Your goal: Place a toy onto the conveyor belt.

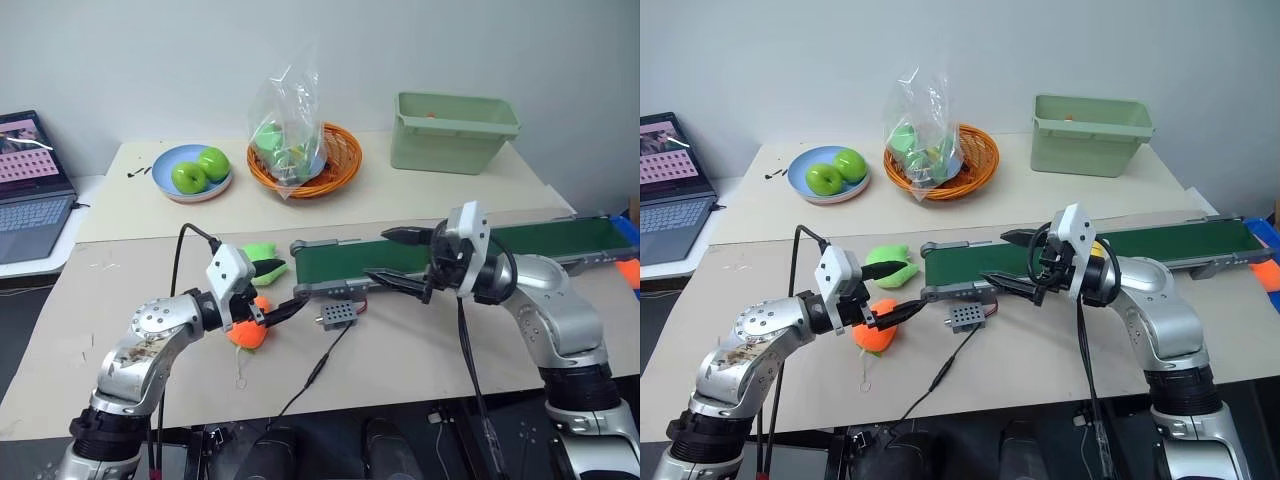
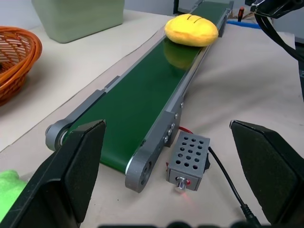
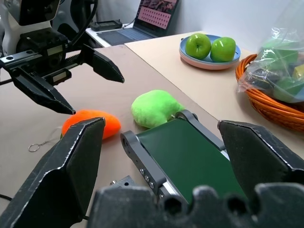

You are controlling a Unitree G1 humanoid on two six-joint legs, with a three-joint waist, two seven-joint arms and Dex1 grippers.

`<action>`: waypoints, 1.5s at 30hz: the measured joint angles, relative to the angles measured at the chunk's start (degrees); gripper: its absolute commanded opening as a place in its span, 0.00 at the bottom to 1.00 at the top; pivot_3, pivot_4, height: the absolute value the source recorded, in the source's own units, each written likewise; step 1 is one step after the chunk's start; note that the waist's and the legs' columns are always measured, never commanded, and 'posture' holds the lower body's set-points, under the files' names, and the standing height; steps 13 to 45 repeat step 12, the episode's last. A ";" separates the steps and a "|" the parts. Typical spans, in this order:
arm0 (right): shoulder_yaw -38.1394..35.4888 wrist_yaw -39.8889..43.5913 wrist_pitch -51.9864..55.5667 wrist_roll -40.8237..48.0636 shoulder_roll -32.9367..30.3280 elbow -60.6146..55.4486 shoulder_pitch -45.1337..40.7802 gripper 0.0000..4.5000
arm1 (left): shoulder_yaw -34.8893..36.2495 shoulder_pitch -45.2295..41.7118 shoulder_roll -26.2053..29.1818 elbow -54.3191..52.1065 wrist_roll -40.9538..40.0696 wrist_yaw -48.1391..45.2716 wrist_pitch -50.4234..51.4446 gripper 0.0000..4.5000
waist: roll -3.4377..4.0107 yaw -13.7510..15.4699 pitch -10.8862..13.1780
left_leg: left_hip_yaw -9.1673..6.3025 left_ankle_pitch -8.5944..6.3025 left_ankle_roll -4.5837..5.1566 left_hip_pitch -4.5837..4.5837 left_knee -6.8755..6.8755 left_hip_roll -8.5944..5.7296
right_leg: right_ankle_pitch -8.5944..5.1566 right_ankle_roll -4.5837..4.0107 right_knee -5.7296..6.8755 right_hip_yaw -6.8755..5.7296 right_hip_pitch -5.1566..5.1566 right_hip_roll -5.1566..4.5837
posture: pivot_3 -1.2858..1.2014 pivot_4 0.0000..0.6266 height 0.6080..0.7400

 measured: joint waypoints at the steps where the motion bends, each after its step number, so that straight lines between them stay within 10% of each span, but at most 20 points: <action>1: 0.00 0.02 0.00 0.00 0.06 0.00 -0.13 1.00 | -0.12 -0.17 -0.14 0.00 0.21 0.05 -0.31 0.99 | 0.00 0.00 0.00 | 0.00 0.00 0.00 0.00 0.00 0.00 | 0.00 0.00 0.00 0.00 0.00 0.00 | 0.52 0.24 1.00; 45: 0.01 0.74 -0.04 -0.10 0.06 0.11 -0.99 1.00 | -0.31 -1.22 -0.97 1.03 0.37 0.43 -1.56 0.99 | 0.00 -0.05 0.00 | 0.00 0.00 0.00 0.01 0.00 0.01 | 0.01 -0.01 0.00 0.00 0.00 0.01 | 0.52 0.24 1.00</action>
